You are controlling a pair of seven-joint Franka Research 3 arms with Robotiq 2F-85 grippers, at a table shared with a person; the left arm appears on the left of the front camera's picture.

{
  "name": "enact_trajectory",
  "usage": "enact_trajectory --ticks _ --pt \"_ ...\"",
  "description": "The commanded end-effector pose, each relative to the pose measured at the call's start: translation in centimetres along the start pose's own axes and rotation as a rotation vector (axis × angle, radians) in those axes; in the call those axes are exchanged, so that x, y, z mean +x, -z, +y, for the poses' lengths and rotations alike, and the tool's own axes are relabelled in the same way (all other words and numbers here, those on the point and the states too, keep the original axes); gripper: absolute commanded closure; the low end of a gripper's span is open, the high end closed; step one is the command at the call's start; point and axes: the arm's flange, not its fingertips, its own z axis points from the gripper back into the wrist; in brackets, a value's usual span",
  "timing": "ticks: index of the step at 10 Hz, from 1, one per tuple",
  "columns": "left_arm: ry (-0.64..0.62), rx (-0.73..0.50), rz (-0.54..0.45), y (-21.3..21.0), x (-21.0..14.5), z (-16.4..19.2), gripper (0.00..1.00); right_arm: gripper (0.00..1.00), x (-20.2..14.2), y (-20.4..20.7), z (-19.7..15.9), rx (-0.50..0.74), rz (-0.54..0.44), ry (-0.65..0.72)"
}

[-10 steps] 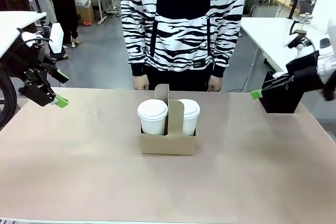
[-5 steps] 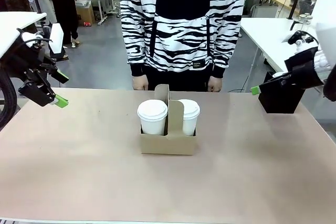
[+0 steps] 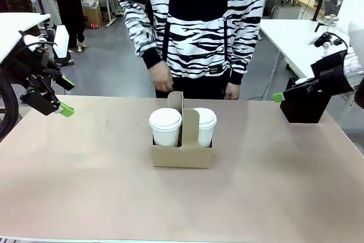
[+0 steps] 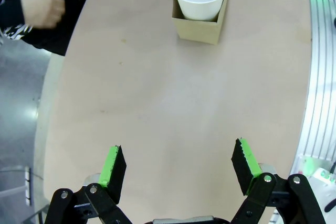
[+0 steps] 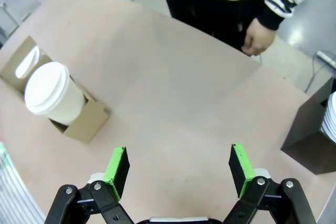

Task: Pour a drink into a cup and package it in a carrier.
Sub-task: Insert the held 600 ml Paper Cup into the Cup Carrier.

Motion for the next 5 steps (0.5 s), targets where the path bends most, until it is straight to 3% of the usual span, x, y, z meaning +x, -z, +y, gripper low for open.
enact_trajectory --ticks 1,5 --pt "-0.001 -0.007 -0.008 -0.15 -0.16 -0.1 0.0 0.04 -0.07 0.02 -0.16 0.006 -0.007 -0.014" --pt "-0.001 -0.007 -0.008 -0.15 -0.16 -0.1 0.0 0.04 -0.07 0.02 -0.16 0.006 -0.007 -0.014"
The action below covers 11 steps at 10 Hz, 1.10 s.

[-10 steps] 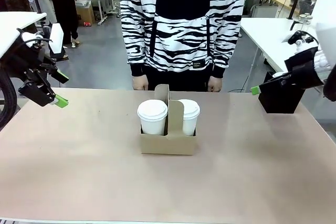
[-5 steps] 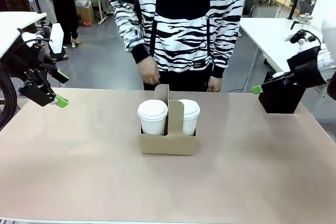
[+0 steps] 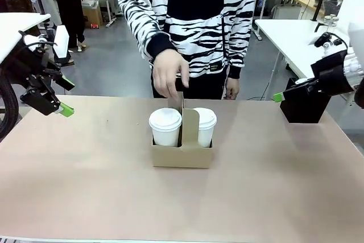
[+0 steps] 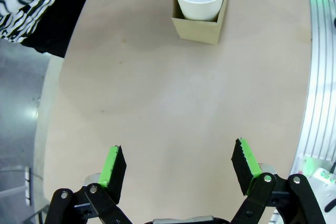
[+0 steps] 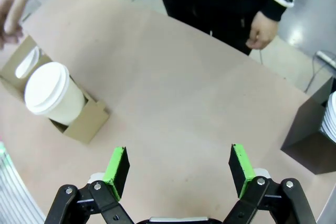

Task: Pour a drink into a cup and package it in a carrier.
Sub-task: Insert the held 600 ml Paper Cup into the Cup Carrier.

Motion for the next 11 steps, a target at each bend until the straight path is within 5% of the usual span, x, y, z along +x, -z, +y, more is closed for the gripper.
enact_trajectory --ticks 1,11 --pt "-0.001 -0.007 -0.008 -0.14 -0.15 -0.1 0.0 0.04 -0.06 0.01 -0.16 0.006 -0.007 -0.014" --pt "-0.001 -0.007 -0.008 -0.14 -0.15 -0.1 0.0 0.04 -0.06 0.01 -0.16 0.006 -0.007 -0.014"
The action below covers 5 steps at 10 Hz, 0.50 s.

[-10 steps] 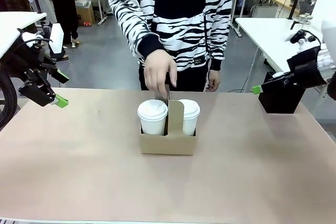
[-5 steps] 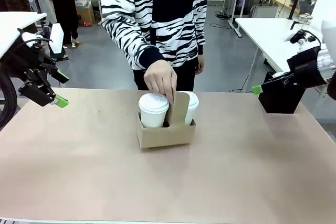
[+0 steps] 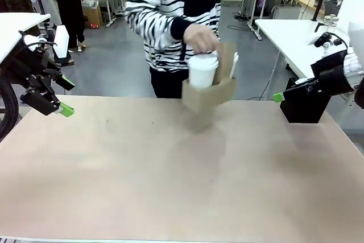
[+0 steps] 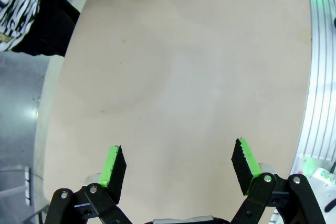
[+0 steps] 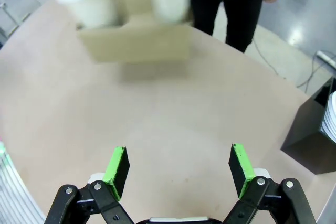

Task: Pour a drink into a cup and package it in a carrier.
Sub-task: Insert the held 600 ml Paper Cup into the Cup Carrier.

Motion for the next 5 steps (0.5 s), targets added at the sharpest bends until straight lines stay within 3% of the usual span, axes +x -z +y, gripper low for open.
enact_trajectory --ticks 1,5 --pt "-0.001 -0.007 -0.008 -0.14 -0.15 -0.1 0.0 0.04 -0.06 0.01 -0.16 0.006 -0.007 -0.014" --pt "-0.001 -0.007 -0.008 -0.14 -0.15 -0.1 0.0 0.04 -0.06 0.01 -0.16 0.006 -0.007 -0.014"
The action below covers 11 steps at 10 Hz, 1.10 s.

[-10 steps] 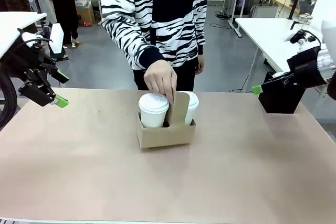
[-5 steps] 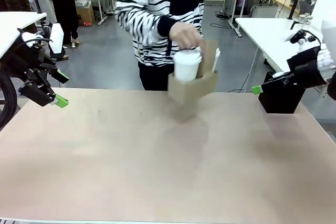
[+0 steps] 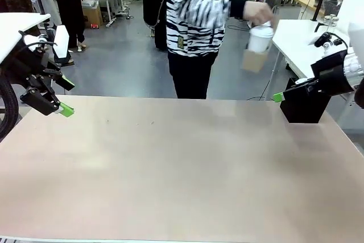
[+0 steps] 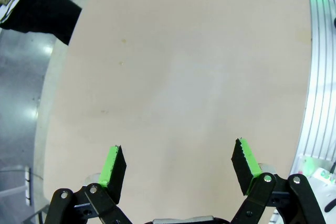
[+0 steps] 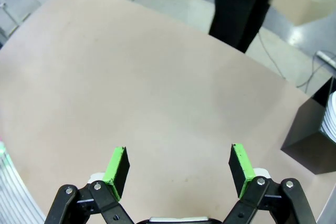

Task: Pour a drink into a cup and package it in a carrier.
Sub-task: Insert the held 600 ml Paper Cup into the Cup Carrier.

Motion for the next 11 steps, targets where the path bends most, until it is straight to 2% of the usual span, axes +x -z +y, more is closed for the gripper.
enact_trajectory --ticks 1,11 --pt "-0.001 -0.007 -0.008 -0.14 -0.15 -0.1 0.0 0.04 -0.06 0.01 -0.16 0.006 -0.007 -0.014" --pt "-0.001 -0.007 -0.008 -0.14 -0.15 -0.1 0.0 0.04 -0.06 0.01 -0.16 0.006 -0.007 -0.014"
